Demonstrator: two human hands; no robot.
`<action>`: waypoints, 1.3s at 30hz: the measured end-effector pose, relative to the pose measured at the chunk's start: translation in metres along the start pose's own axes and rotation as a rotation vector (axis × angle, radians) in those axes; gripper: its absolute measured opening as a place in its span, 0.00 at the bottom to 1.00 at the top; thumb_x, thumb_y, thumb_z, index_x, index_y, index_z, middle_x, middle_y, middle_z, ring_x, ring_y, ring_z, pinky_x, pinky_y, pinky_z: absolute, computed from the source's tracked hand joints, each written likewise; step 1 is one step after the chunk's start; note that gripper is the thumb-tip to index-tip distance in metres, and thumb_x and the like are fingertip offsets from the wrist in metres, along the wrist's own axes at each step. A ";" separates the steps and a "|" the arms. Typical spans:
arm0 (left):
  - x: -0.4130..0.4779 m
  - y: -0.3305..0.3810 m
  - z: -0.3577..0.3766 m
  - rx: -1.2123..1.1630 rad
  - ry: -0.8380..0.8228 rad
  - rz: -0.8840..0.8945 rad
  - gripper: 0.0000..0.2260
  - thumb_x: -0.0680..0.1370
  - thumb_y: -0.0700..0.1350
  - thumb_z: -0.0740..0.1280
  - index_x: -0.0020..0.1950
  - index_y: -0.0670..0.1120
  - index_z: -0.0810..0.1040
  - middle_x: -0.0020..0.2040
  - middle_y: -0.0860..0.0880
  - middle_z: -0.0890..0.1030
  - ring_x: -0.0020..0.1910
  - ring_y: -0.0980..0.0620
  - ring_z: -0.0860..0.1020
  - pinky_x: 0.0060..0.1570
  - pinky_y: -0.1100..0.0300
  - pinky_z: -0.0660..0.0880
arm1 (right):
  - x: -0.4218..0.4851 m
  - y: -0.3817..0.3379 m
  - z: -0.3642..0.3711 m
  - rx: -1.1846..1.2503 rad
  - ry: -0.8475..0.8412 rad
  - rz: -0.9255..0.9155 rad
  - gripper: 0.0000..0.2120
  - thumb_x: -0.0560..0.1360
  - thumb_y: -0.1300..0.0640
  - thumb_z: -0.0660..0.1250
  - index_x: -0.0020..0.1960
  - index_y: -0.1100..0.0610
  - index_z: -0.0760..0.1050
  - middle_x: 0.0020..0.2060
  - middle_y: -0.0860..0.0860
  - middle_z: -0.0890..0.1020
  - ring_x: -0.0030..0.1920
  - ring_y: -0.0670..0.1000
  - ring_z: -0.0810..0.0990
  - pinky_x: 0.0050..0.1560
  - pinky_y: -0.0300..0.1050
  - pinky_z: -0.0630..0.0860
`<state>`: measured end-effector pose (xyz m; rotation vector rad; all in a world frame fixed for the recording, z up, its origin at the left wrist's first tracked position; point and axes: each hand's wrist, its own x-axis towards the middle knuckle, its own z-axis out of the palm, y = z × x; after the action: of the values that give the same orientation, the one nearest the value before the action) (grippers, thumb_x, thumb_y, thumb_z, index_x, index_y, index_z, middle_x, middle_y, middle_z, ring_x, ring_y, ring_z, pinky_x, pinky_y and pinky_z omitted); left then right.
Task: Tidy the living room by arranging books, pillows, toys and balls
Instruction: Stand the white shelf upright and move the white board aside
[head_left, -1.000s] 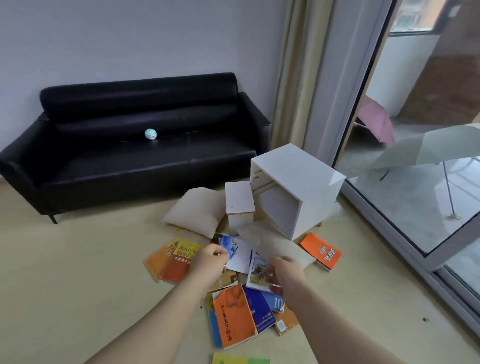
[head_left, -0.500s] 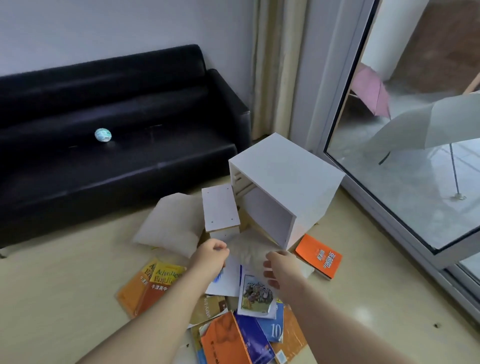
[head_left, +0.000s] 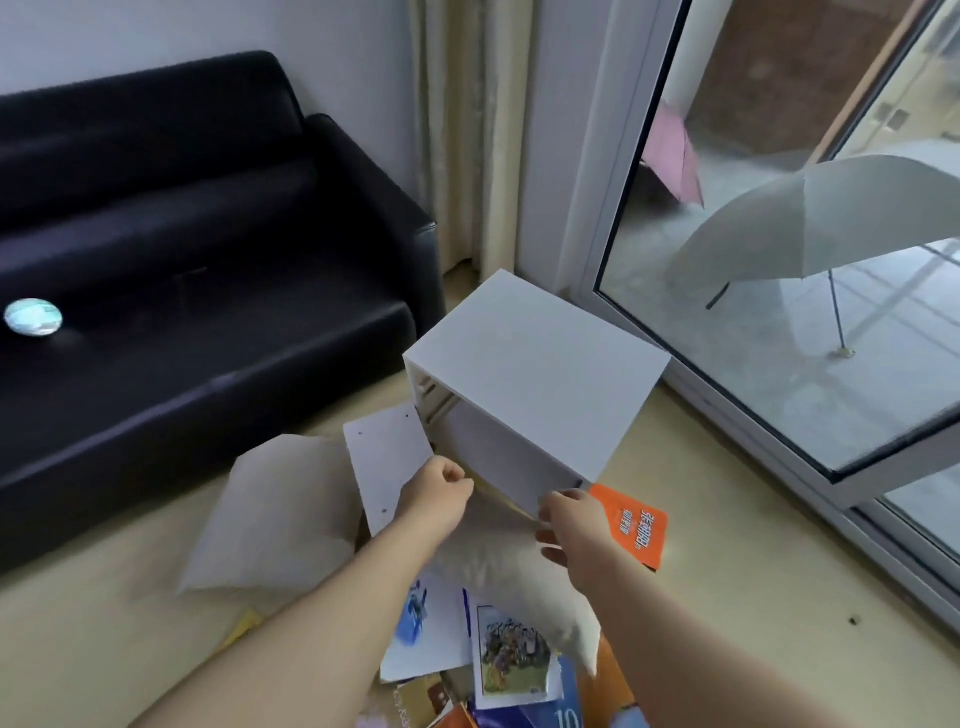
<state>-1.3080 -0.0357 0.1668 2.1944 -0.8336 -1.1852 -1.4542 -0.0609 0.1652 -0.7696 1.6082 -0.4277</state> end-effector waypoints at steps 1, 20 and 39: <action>0.014 0.009 0.010 0.008 -0.002 -0.002 0.03 0.79 0.45 0.61 0.51 0.49 0.71 0.49 0.47 0.77 0.45 0.49 0.75 0.43 0.58 0.72 | 0.018 -0.007 -0.006 -0.009 0.013 0.002 0.06 0.76 0.64 0.56 0.46 0.58 0.71 0.38 0.54 0.73 0.40 0.55 0.73 0.40 0.46 0.71; 0.253 0.028 0.208 -0.847 0.124 -0.534 0.16 0.81 0.43 0.57 0.69 0.48 0.63 0.61 0.47 0.72 0.57 0.43 0.71 0.53 0.46 0.69 | 0.296 0.024 -0.028 -0.069 0.095 0.158 0.64 0.65 0.56 0.77 0.72 0.52 0.23 0.73 0.57 0.45 0.69 0.62 0.62 0.60 0.60 0.73; 0.396 0.126 0.190 -0.828 0.107 -0.343 0.14 0.82 0.39 0.57 0.67 0.47 0.63 0.61 0.40 0.75 0.51 0.41 0.78 0.40 0.48 0.77 | 0.422 -0.101 -0.017 -0.100 0.093 0.037 0.62 0.67 0.55 0.76 0.72 0.49 0.23 0.71 0.56 0.51 0.58 0.62 0.74 0.36 0.51 0.81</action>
<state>-1.3346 -0.4317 -0.0586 1.6936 0.1094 -1.2487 -1.4621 -0.4263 -0.0700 -0.8043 1.7386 -0.3628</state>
